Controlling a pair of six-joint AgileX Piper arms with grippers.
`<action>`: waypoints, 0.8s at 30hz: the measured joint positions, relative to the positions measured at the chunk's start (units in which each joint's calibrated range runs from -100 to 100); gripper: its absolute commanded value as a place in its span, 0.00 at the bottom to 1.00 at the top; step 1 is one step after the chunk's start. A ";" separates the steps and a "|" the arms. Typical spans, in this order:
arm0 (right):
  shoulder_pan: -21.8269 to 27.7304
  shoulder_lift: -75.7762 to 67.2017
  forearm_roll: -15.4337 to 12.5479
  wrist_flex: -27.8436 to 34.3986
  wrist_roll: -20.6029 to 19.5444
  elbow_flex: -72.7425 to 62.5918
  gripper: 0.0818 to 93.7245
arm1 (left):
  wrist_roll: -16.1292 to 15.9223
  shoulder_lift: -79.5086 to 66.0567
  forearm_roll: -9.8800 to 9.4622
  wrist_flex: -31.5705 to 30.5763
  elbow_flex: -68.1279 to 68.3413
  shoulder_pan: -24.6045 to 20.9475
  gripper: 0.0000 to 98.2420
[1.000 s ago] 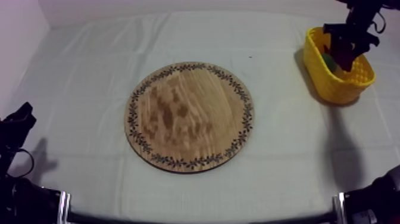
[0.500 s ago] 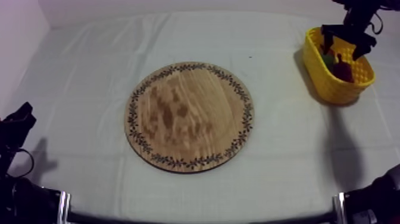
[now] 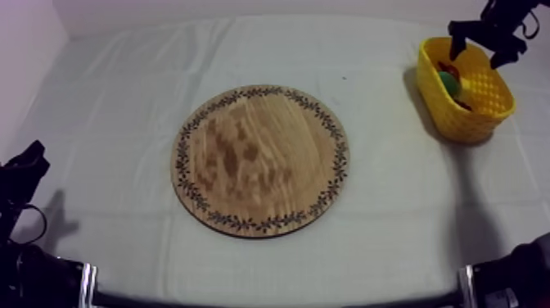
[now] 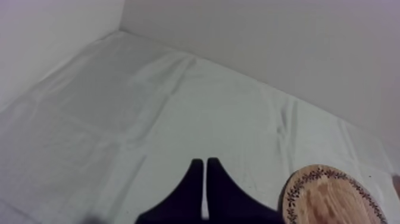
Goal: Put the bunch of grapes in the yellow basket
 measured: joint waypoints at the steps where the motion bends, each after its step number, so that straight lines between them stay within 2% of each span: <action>1: -0.03 -1.07 -0.24 -0.82 -0.17 0.93 0.64 | 0.00 0.00 0.00 0.00 0.00 0.00 0.00; 9: 0.60 -12.56 -1.81 -9.42 0.10 12.12 0.51 | 0.00 0.00 0.00 0.00 0.00 0.00 0.00; 17: 1.12 -24.44 -3.76 -20.64 0.79 26.80 0.47 | 0.00 0.00 0.00 0.00 0.00 0.00 0.00; 20: 1.67 -28.80 -4.40 -23.55 2.01 32.25 0.45 | 0.00 0.00 0.00 0.00 0.00 0.00 0.00; 24: 2.74 -33.50 -6.85 -26.76 4.45 38.28 0.39 | 0.00 0.00 0.00 0.00 0.00 0.00 0.00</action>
